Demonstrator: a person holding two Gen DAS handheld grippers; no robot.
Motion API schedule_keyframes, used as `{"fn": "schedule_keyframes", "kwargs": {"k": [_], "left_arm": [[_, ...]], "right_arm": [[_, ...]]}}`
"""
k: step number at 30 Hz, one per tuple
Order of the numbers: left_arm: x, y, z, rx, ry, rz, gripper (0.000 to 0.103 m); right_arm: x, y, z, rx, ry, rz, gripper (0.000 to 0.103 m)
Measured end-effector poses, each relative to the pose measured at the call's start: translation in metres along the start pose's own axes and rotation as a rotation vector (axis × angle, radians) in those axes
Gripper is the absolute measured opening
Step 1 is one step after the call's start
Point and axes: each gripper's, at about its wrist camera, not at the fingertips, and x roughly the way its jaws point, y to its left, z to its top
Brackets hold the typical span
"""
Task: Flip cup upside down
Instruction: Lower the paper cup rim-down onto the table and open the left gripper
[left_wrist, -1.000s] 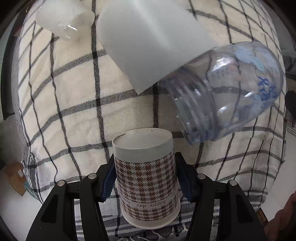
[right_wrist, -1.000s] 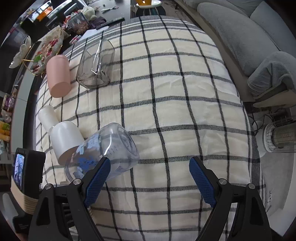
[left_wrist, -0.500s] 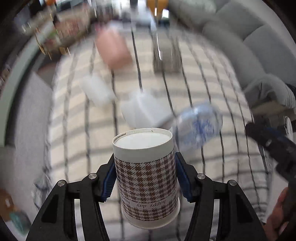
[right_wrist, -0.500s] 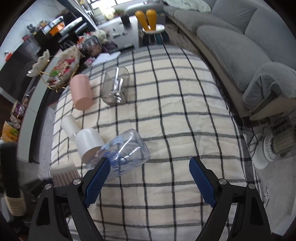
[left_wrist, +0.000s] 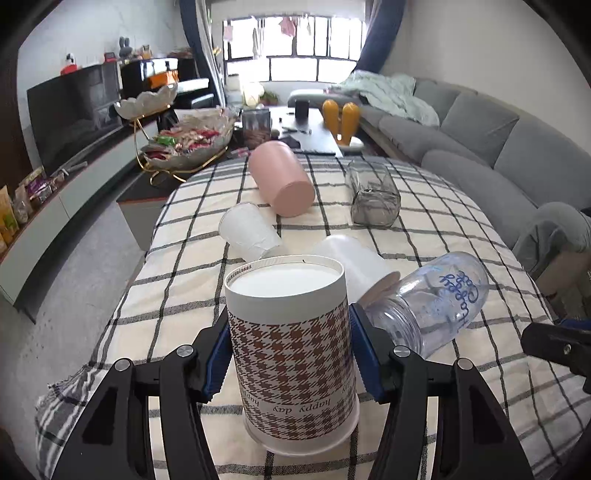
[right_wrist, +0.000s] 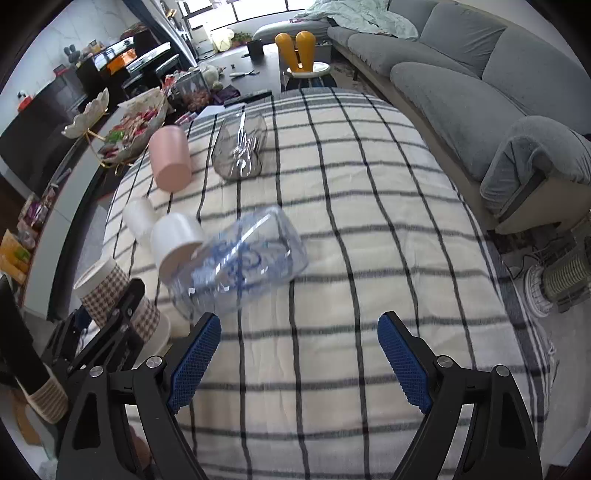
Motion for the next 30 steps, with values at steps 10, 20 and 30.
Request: {"fn": "schedule_keyframes", "kwargs": {"k": [10, 20, 30], "left_arm": [[0.000, -0.010, -0.018, 0.038, 0.021, 0.006, 0.060], [-0.015, -0.009, -0.020, 0.033, 0.037, 0.008, 0.075], [-0.051, 0.001, -0.012, -0.008, 0.071, -0.011, 0.080]], "right_arm": [[-0.009, -0.008, -0.014, 0.024, -0.003, 0.010, 0.087], [-0.021, -0.012, -0.016, 0.037, -0.030, 0.033, 0.087], [-0.046, -0.008, -0.017, 0.014, -0.104, 0.035, 0.087]]}}
